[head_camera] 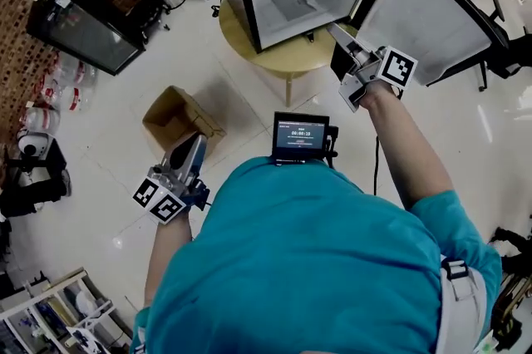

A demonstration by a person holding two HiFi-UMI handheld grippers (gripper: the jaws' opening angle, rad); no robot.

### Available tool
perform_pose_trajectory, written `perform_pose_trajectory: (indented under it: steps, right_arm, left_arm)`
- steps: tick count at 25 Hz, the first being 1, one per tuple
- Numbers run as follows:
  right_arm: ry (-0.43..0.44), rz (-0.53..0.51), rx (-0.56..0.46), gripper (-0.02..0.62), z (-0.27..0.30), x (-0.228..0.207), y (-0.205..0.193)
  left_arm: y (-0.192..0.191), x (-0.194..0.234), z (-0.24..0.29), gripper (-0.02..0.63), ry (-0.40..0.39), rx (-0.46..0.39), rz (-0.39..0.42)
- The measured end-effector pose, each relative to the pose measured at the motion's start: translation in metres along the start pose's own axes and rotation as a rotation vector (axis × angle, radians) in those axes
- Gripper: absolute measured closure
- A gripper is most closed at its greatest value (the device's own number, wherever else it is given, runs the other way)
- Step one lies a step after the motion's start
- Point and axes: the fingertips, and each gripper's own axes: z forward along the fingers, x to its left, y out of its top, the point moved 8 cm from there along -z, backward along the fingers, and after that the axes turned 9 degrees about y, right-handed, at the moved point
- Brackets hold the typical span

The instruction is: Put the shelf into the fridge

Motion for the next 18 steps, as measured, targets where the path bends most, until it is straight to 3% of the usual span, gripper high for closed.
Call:
perform_pose_trajectory:
  steps: [4,8,13,16,18]
  right_arm:
    - [0.010,-0.026,0.003,0.594,0.011,0.011,-0.074]
    - [0.042,-0.097,0.027,0.594,-0.030,0.036,-0.080]
    - [0.096,-0.168,0.094,0.594,-0.090,0.097,-0.047]
    - [0.124,-0.186,0.146,0.594,-0.143,0.152,-0.013]
    - [0.072,-0.152,0.187,0.594,-0.166,0.194,0.020]
  left_arm:
    - [-0.024,0.054,-0.048,0.607,-0.026,0.036,-0.013]
    - [-0.058,0.038,-0.047,0.607,-0.032,0.030,-0.004]
    - [-0.074,-0.043,-0.036,0.607,-0.020,-0.007,0.011]
    - [-0.077,-0.132,-0.030,0.607,-0.001,-0.043,0.022]
    - [-0.059,-0.193,-0.029,0.607,0.018,-0.066,0.007]
